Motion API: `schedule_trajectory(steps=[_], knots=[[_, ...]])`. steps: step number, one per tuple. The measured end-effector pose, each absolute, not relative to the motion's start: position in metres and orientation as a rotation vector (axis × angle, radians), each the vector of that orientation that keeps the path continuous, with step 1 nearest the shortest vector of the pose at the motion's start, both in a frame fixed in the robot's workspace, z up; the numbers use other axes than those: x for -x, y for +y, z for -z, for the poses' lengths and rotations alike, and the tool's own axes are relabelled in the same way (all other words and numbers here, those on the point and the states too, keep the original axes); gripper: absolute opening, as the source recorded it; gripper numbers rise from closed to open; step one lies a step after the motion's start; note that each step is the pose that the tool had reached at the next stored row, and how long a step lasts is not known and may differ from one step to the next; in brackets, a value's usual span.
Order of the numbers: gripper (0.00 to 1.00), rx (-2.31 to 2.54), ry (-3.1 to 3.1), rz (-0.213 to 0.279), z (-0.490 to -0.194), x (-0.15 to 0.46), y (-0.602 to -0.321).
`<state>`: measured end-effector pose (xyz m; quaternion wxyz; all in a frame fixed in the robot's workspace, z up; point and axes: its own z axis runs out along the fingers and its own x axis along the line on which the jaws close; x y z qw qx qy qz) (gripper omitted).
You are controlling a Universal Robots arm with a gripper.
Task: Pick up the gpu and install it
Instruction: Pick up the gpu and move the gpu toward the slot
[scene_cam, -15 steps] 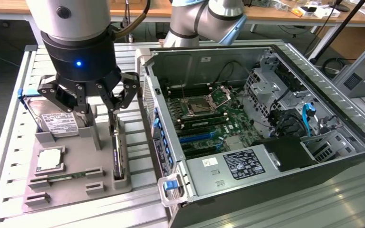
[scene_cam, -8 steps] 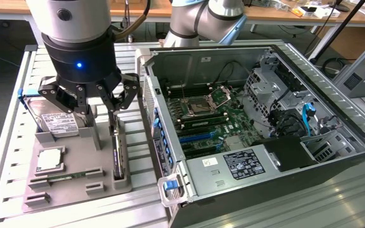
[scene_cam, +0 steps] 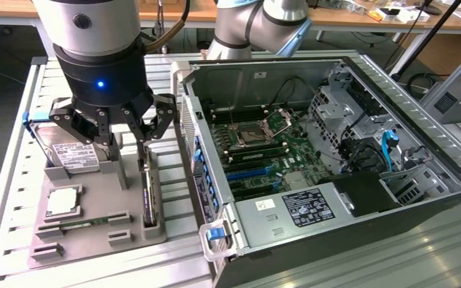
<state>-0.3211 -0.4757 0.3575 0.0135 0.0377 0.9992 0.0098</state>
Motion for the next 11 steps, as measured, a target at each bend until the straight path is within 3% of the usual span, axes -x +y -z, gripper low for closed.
schedule_trajectory(steps=[11], knots=[[0.42, -0.117, 3.112, -0.03, -0.3546, 0.3211, -0.4758]])
